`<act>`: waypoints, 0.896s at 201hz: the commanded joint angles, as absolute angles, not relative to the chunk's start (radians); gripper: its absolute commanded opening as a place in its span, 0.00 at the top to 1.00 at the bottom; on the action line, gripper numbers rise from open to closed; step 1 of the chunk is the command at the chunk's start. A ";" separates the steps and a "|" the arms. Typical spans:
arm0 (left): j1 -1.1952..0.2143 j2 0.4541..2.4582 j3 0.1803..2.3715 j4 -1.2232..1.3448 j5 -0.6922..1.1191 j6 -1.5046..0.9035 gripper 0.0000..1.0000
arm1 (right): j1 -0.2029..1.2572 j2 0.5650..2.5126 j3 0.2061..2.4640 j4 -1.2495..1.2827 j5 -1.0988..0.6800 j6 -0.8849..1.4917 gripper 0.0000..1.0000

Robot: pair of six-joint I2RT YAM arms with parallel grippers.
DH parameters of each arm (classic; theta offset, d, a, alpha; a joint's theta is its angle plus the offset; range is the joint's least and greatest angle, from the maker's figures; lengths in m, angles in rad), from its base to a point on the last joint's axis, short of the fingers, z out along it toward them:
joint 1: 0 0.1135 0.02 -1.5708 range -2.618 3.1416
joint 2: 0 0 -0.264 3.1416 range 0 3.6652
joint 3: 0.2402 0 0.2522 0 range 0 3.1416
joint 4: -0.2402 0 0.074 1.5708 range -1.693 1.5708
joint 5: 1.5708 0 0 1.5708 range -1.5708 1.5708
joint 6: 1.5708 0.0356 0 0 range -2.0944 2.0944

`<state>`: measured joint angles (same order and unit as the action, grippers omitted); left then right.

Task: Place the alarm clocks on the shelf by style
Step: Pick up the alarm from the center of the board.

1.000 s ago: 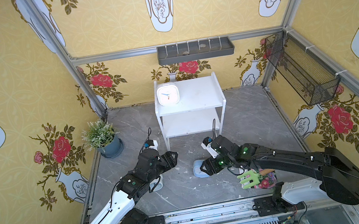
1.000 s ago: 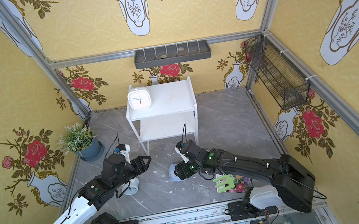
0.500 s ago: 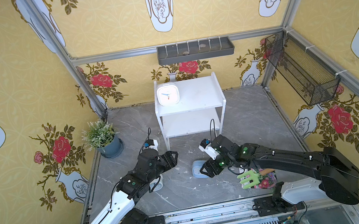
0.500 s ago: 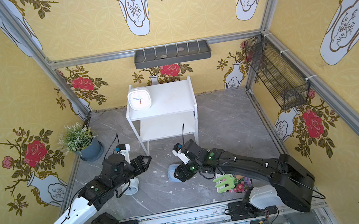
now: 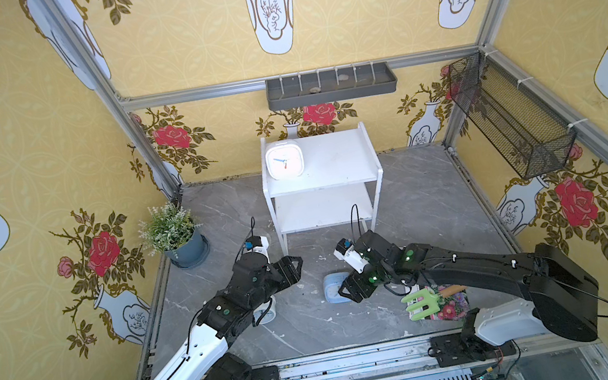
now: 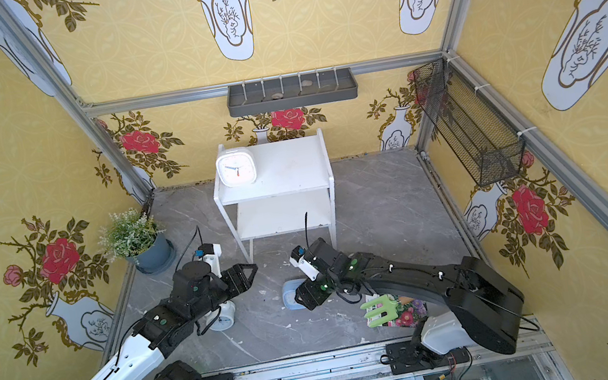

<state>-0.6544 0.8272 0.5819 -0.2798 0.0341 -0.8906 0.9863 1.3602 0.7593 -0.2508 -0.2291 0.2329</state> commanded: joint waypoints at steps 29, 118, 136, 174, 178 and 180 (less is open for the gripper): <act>-0.653 0.830 0.578 -0.253 0.047 -0.873 0.24 | 0.985 1.379 0.775 -0.190 -0.246 0.194 0.18; -0.653 0.827 0.584 -0.265 0.039 -0.861 0.25 | 1.005 1.372 0.779 -0.207 -0.295 0.208 0.22; -0.654 0.829 0.584 -0.264 0.039 -0.858 0.25 | 1.022 1.359 0.773 -0.216 -0.295 0.220 0.22; -0.653 0.839 0.587 -0.256 0.041 -0.857 0.25 | 1.037 1.353 0.772 -0.223 -0.262 0.225 0.23; -0.654 0.839 0.588 -0.256 0.040 -0.857 0.25 | 1.036 1.355 0.771 -0.220 -0.261 0.227 0.23; -0.654 0.840 0.589 -0.256 0.041 -0.857 0.25 | 1.035 1.355 0.771 -0.220 -0.261 0.225 0.23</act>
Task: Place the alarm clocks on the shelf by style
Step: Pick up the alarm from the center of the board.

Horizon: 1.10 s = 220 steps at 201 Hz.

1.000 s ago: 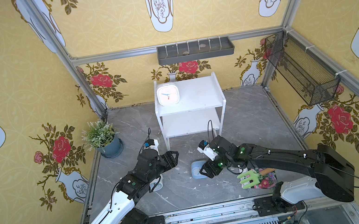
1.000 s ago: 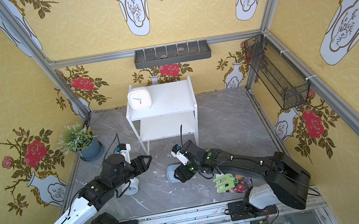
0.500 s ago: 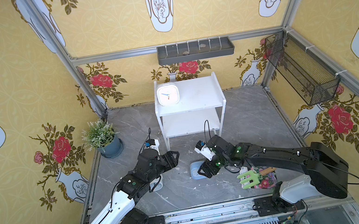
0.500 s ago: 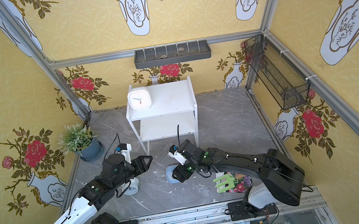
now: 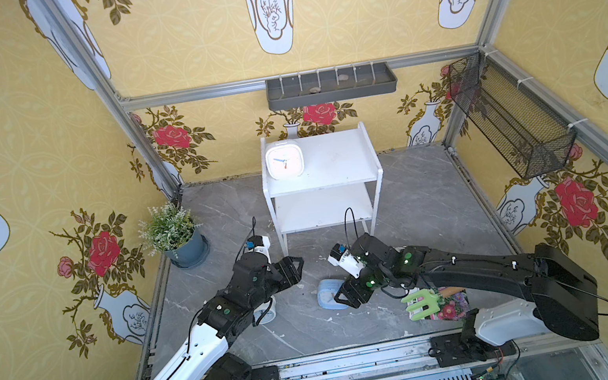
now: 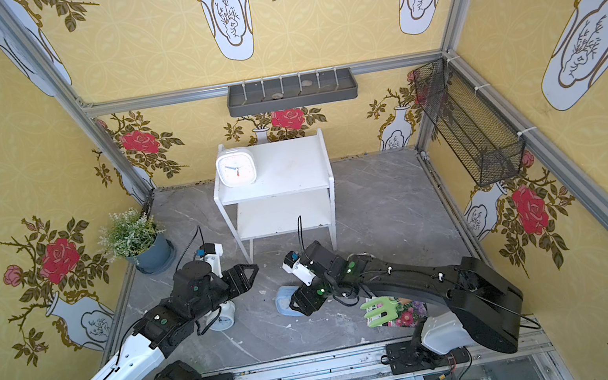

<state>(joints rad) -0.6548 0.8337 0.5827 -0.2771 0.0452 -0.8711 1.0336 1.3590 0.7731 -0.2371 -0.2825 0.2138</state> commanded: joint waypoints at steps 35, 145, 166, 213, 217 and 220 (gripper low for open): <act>-0.653 0.848 0.597 -0.255 0.047 -0.854 0.25 | 1.015 1.401 0.795 -0.206 -0.298 0.205 0.30; -0.652 0.852 0.603 -0.241 0.058 -0.844 0.25 | 0.992 1.437 0.812 -0.200 -0.371 0.171 0.37; -0.652 0.850 0.603 -0.241 0.058 -0.841 0.25 | 0.993 1.432 0.808 -0.201 -0.379 0.173 0.43; -0.652 0.844 0.598 -0.242 0.057 -0.841 0.25 | 1.000 1.421 0.798 -0.207 -0.374 0.178 0.52; -0.652 0.844 0.598 -0.242 0.057 -0.841 0.25 | 1.000 1.421 0.799 -0.208 -0.372 0.179 0.53; -0.651 0.843 0.598 -0.242 0.058 -0.841 0.25 | 1.002 1.421 0.799 -0.209 -0.373 0.178 0.54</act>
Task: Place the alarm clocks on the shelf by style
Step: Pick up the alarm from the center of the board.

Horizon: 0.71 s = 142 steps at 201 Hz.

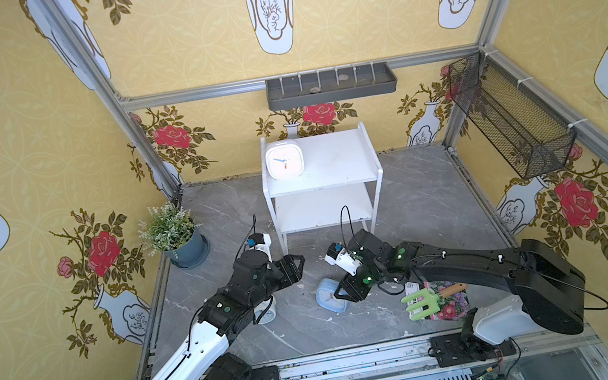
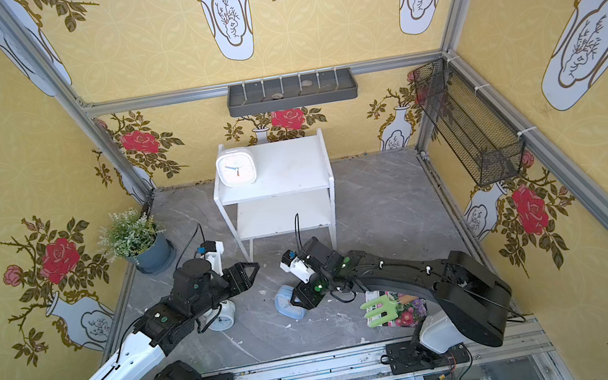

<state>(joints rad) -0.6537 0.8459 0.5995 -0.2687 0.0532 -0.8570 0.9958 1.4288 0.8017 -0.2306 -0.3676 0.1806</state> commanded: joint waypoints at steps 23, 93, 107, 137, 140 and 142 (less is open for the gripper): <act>-0.650 0.839 0.593 -0.239 0.060 -0.841 0.25 | 1.007 1.418 0.799 -0.210 -0.370 0.179 0.62; -0.640 0.800 0.582 -0.219 0.091 -0.820 0.23 | 1.037 1.333 0.831 -0.275 -0.336 0.198 0.69; -0.621 0.781 0.583 -0.203 0.144 -0.793 0.22 | 1.044 1.295 0.845 -0.301 -0.334 0.205 0.69; -0.531 0.715 0.550 -0.036 0.498 -0.779 0.17 | 1.045 1.187 0.871 -0.359 -0.365 0.225 0.70; -0.527 0.709 0.550 -0.018 0.530 -0.779 0.17 | 1.045 1.175 0.874 -0.366 -0.368 0.227 0.70; -0.526 0.704 0.551 -0.008 0.553 -0.779 0.17 | 1.045 1.167 0.877 -0.371 -0.370 0.229 0.69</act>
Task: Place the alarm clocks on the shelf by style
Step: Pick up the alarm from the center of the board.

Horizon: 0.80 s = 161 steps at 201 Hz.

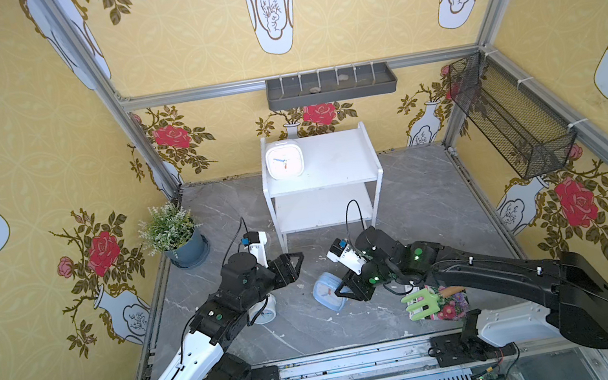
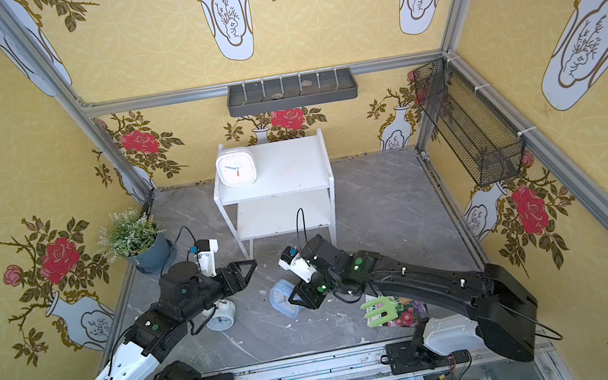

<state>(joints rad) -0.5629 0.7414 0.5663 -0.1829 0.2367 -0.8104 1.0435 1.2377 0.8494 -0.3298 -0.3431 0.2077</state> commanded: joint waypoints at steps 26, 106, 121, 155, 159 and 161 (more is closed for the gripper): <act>-0.526 0.670 0.602 0.013 0.719 -0.744 0.13 | 1.046 1.083 0.909 -0.407 -0.417 0.243 0.69; -0.526 0.709 0.719 -0.155 0.851 -0.589 0.05 | 1.040 0.983 0.998 -0.429 -0.549 0.260 0.70; -0.526 0.730 0.731 -0.168 0.876 -0.579 0.05 | 1.040 0.980 1.011 -0.427 -0.562 0.261 0.70; -0.528 0.765 0.742 -0.163 0.937 -0.580 0.12 | 1.036 0.989 1.036 -0.432 -0.570 0.253 0.69; -0.528 0.765 0.740 -0.163 0.939 -0.580 0.13 | 1.035 0.991 1.037 -0.430 -0.573 0.253 0.69; -0.528 0.765 0.741 -0.162 0.940 -0.580 0.13 | 1.035 0.992 1.038 -0.429 -0.573 0.253 0.69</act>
